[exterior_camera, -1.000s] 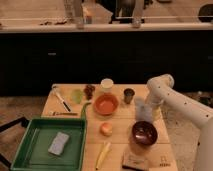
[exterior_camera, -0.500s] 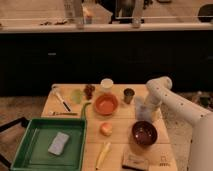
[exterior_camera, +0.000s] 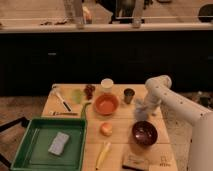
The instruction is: Place towel in purple bowl
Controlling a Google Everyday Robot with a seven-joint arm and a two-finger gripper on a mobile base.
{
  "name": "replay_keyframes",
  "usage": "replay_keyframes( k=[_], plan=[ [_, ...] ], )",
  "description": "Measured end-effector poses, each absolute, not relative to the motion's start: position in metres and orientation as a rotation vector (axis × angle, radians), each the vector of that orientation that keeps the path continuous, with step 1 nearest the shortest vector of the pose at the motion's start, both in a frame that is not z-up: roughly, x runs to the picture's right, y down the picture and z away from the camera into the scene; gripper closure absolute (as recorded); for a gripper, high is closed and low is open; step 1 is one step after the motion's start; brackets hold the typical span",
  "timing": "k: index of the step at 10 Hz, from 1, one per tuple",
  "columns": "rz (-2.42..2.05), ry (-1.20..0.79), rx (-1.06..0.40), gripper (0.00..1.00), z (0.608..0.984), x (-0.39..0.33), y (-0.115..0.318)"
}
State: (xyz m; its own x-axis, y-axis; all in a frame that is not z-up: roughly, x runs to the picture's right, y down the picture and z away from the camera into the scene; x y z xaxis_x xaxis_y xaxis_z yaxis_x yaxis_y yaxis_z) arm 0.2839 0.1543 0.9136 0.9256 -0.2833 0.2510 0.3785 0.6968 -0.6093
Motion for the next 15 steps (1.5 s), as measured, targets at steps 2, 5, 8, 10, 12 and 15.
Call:
replay_keyframes(
  k=[2, 5, 8, 10, 12, 15],
  plan=[
    [-0.372, -0.14, -0.716, 1.0, 0.912, 0.285, 0.156],
    [-0.392, -0.128, -0.684, 1.0, 0.902, 0.288, 0.149],
    [-0.401, -0.117, -0.64, 1.0, 0.89, 0.289, 0.14],
    [-0.406, -0.109, -0.614, 1.0, 0.881, 0.289, 0.135],
    [-0.412, -0.101, -0.593, 1.0, 0.87, 0.288, 0.129],
    [-0.422, -0.077, -0.565, 1.0, 0.853, 0.282, 0.121]
  ],
)
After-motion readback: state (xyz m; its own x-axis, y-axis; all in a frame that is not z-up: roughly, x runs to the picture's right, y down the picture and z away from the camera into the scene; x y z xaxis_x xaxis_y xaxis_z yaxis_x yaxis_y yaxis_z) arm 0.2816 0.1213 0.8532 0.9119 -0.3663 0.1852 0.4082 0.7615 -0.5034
